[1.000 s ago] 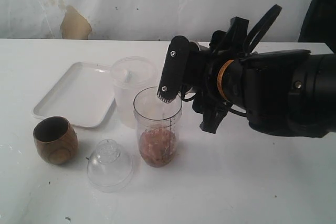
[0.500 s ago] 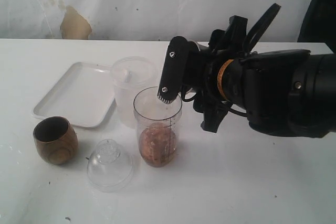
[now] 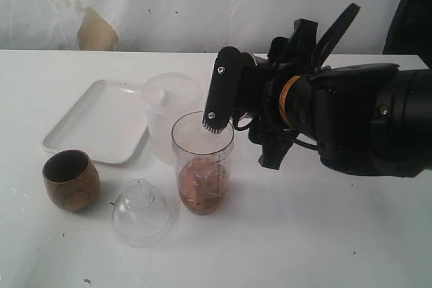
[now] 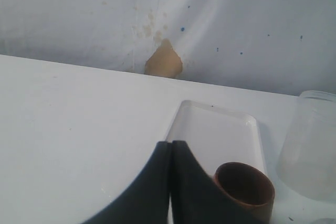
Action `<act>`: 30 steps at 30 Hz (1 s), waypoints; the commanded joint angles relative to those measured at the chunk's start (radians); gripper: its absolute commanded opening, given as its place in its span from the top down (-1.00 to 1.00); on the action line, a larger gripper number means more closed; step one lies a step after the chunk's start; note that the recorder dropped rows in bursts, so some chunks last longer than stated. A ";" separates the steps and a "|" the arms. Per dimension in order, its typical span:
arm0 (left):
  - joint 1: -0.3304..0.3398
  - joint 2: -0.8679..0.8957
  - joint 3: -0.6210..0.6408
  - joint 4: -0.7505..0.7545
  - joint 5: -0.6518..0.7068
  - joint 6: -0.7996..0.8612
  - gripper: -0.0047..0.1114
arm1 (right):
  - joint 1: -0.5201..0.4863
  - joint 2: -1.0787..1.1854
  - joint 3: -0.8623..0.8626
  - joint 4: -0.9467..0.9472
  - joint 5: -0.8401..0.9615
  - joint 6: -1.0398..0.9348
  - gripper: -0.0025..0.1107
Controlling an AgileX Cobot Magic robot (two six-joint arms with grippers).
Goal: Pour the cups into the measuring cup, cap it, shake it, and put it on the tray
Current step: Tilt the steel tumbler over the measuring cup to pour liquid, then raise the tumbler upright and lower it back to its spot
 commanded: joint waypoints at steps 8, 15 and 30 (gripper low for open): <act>0.000 -0.004 0.006 0.006 -0.002 0.001 0.92 | 0.000 -0.030 -0.010 0.008 -0.074 0.155 0.96; 0.000 -0.004 0.006 0.006 -0.002 0.001 0.92 | -0.042 -0.106 -0.010 0.010 -0.254 0.317 0.96; 0.000 -0.004 0.006 0.006 -0.002 0.001 0.92 | -0.328 -0.159 -0.001 0.069 -0.729 0.628 0.96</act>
